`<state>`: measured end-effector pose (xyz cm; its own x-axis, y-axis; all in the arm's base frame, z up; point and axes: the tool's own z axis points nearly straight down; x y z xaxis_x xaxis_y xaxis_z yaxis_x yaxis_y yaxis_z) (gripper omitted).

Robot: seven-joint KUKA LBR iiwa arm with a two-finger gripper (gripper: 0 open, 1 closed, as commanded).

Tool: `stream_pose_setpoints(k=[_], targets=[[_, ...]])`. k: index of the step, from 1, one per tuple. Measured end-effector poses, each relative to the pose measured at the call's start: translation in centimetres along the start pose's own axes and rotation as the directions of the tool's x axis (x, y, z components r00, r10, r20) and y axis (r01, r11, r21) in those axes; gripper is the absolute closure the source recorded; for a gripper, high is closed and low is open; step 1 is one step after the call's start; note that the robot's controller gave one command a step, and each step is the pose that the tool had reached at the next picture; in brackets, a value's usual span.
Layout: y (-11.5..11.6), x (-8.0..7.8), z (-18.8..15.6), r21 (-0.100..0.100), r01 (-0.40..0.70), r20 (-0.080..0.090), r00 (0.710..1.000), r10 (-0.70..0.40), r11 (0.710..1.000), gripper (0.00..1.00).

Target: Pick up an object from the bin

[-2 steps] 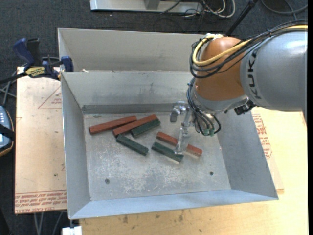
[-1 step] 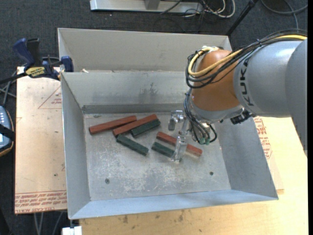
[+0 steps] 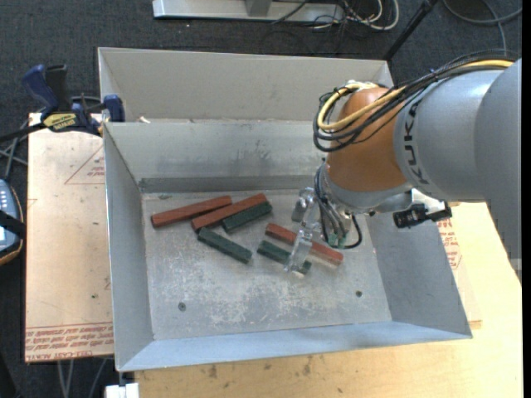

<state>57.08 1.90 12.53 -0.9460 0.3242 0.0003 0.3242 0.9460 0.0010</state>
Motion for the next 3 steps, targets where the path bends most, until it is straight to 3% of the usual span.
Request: stream_pose_setpoints(k=[1,2,3], targets=[[-1.3,-0.4,5.2,-0.001,0.032,0.003,0.999,-0.032,1.000,0.00],[0.0,1.8,5.5,0.001,-0.166,0.001,0.986,0.166,0.986,1.00],[0.0,1.8,5.5,0.001,-0.166,0.001,0.986,0.166,0.986,1.00]])
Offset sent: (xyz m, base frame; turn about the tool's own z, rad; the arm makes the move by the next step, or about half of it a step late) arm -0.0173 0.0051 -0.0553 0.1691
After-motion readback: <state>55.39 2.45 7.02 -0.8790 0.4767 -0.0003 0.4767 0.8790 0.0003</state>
